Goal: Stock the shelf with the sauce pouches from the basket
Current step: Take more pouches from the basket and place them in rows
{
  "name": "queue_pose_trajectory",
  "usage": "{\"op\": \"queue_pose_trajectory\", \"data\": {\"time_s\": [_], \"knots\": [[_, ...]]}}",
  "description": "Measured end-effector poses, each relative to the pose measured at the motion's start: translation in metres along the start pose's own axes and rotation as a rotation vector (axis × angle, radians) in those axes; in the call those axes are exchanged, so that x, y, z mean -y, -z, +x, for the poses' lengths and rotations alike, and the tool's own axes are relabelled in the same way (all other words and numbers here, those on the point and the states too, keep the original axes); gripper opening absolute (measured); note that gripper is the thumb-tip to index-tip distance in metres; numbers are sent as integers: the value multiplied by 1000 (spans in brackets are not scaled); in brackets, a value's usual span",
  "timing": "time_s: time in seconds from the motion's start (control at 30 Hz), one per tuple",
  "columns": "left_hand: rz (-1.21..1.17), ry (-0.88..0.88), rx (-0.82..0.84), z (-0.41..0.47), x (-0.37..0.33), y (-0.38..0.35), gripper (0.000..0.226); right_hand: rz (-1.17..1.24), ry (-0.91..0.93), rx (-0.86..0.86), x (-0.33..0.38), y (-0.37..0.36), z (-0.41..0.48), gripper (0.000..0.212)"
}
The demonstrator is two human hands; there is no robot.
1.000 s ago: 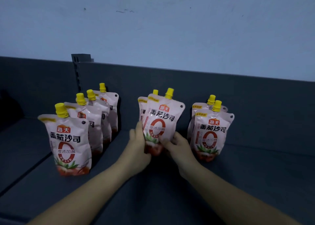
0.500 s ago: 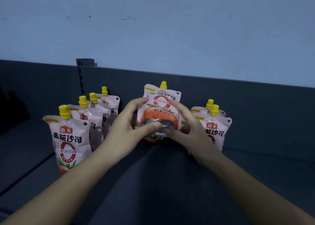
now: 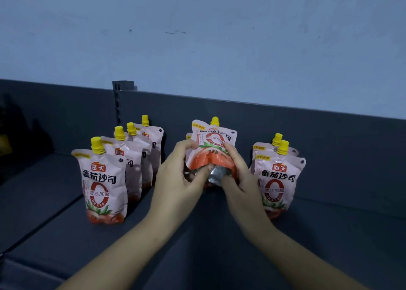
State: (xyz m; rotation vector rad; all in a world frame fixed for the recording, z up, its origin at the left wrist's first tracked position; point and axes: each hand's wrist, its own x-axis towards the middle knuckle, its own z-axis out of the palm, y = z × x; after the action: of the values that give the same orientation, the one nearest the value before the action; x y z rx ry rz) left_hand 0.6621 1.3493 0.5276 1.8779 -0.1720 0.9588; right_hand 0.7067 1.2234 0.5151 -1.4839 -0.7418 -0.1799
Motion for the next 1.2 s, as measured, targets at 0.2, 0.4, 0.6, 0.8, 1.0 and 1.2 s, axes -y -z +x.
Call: {"op": "queue_pose_trajectory", "data": {"time_s": [0.2, 0.4, 0.6, 0.8, 1.0, 1.2], "knots": [[-137, 42, 203, 6, 0, 22, 39, 79, -43, 4, 3, 5, 5, 60], [-284, 24, 239, 10, 2, 30, 45, 169, -61, 97, 9, 14, 12, 71], [-383, 117, 240, 13, 8, 23, 57, 201, -56, 44, 5, 12, 15, 65], [-553, 376, 230, 22, 19, 10, 73, 88, -66, 76, -6, 4, 6, 70], [-527, 449, 158, 16, 34, 16, 102, 119, -143, 384, -16, 10, 1, 84], [-415, 358, 312, 3, 63, 15, 89, 67, -352, 293, -43, 14, 5, 63]]}}
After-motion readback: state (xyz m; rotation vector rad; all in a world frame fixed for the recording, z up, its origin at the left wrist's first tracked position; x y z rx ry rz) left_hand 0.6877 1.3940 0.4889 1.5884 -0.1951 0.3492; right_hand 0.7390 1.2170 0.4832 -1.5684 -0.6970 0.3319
